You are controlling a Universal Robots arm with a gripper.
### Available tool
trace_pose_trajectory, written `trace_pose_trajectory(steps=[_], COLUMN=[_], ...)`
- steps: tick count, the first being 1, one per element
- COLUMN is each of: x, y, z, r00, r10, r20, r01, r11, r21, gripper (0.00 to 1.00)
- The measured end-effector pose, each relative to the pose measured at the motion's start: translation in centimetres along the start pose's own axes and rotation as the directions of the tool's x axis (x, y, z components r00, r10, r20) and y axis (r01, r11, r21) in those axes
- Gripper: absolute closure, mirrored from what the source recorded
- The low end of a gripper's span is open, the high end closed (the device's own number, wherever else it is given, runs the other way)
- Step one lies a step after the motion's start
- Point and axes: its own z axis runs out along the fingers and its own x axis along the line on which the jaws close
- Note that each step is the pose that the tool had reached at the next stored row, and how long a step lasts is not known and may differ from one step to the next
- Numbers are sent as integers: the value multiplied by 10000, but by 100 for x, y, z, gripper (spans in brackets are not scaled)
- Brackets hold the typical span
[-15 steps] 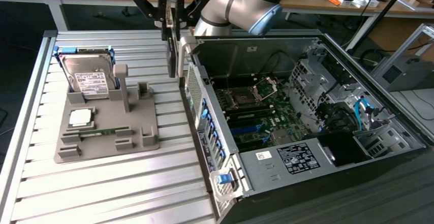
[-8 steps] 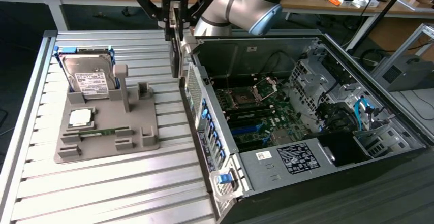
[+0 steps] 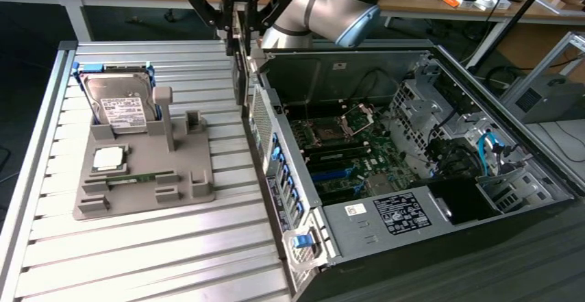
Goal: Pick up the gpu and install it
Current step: 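Pick up the gpu and move the gpu toward the slot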
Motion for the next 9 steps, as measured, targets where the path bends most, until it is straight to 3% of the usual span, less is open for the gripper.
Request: trace_pose_trajectory(steps=[9], x=[-52], y=[4], z=[23], r00=[10000], r10=[-1], r20=[0], r01=[1], r11=[10000], r21=[0], gripper=[73])
